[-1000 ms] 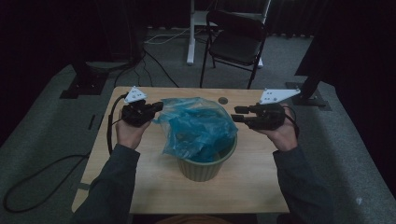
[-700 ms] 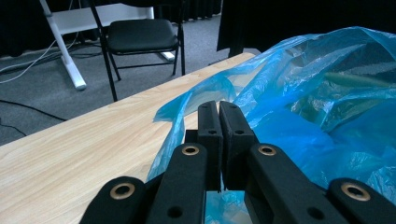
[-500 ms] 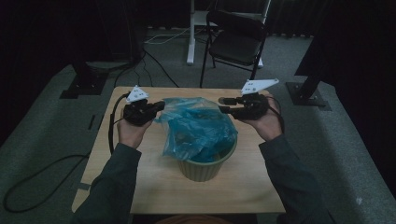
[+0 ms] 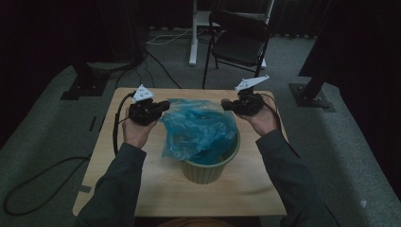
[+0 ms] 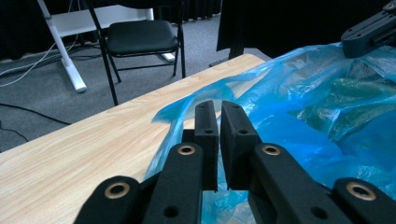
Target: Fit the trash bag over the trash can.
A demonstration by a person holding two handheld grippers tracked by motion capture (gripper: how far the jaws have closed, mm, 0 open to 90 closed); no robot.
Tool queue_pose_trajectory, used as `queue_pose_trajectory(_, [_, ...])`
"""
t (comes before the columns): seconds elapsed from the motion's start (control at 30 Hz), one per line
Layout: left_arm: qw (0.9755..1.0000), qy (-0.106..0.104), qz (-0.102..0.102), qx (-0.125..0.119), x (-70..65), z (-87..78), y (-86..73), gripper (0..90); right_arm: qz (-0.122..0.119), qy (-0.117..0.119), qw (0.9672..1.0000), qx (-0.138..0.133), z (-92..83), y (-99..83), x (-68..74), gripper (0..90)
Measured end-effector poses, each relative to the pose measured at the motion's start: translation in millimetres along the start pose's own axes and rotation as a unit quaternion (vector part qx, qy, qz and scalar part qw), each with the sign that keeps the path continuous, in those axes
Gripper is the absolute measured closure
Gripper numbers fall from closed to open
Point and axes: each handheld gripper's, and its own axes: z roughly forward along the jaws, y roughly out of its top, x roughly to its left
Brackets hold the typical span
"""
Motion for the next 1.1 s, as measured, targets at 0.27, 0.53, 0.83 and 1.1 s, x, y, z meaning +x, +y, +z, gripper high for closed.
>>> queue_pose_trajectory(0.27, [0.9998, -0.001, -0.002, -0.017, -2.9, -14.7, -1.4, 73.8, 0.01, -0.011, 0.9999, 0.0, -4.9, -6.7, -5.2, 90.0])
queue_pose_trajectory(0.53, [0.999, 0.002, -0.026, -0.036, 1.6, -26.0, -4.4, 64.3, 0.011, -0.016, 0.9998, 0.001, -5.5, -10.2, -4.2, 90.0])
queue_pose_trajectory(0.83, [0.9993, -0.018, -0.032, -0.002, -0.7, -16.7, -24.1, 61.3, 0.011, -0.018, 0.9998, -0.002, -9.5, -13.3, -6.2, 90.0])
queue_pose_trajectory(1.1, [0.9981, -0.047, -0.038, 0.01, -10.9, 0.7, -34.7, 51.2, 0.01, -0.016, 0.9998, -0.003, -8.9, -14.9, -5.5, 89.9])
